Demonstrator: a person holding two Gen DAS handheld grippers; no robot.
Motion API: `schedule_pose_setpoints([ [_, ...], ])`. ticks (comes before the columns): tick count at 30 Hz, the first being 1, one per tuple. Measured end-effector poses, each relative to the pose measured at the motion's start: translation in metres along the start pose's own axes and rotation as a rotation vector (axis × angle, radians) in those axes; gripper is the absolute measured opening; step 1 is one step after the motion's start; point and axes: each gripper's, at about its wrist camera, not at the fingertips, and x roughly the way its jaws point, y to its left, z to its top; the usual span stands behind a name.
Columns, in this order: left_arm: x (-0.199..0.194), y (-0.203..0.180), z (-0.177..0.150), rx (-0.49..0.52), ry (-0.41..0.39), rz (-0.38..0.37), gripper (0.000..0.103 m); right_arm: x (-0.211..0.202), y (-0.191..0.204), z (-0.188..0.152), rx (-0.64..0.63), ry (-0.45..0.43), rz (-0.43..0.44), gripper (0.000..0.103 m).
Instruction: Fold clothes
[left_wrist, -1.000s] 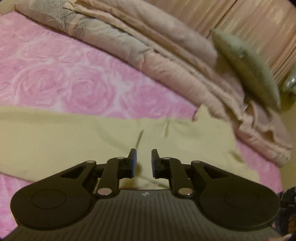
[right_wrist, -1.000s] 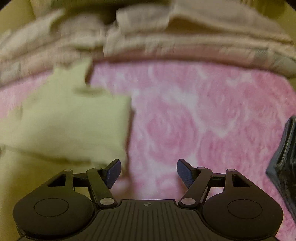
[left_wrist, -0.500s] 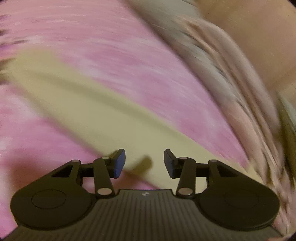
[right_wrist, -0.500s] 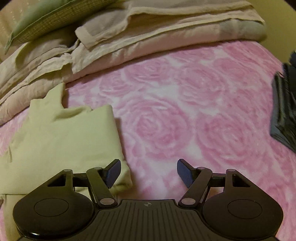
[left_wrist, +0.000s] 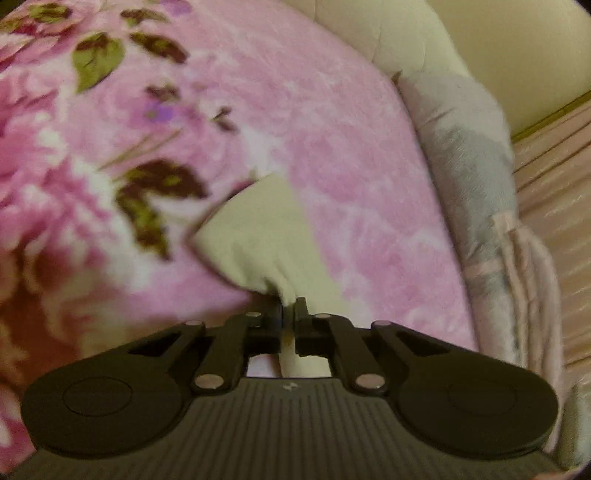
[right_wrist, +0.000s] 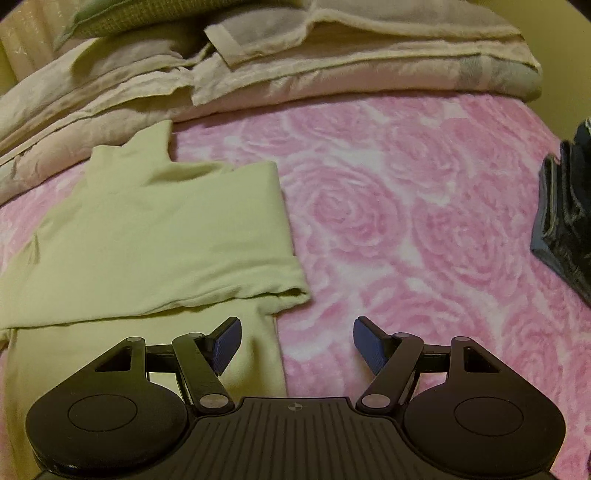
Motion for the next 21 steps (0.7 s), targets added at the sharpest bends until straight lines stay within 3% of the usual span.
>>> schedule_pose_setpoints([
  [3,-0.019,-0.043,-0.001,0.087,-0.038,-0.134,0.003,-0.009,-0.006,0.004,0.012,-0.017,-0.005,0.07],
  [7,-0.064,-0.144,-0.05,0.345,0.002,-0.427,0.003,-0.019,-0.024,0.009,0.056,-0.042,-0.004,0.07],
  [9,-0.089,-0.193,-0.096,0.471,0.054,-0.583,0.003,-0.024,-0.034,0.01,0.079,-0.054,0.003,0.07],
  [14,-0.127,-0.274,-0.254,0.646,0.282,-0.918,0.004,-0.033,-0.063,0.012,0.129,-0.082,0.021,0.07],
  [17,-0.116,-0.285,-0.358,0.69,0.528,-0.935,0.017,-0.033,-0.083,0.012,0.166,-0.087,0.019,0.07],
  [18,-0.109,-0.282,-0.393,0.736,0.602,-0.897,0.022,-0.032,-0.09,0.011,0.18,-0.082,0.018,0.07],
  [21,-0.096,-0.258,-0.446,0.935,0.718,-0.732,0.021,-0.026,-0.111,0.008,0.224,-0.068,0.013,0.07],
])
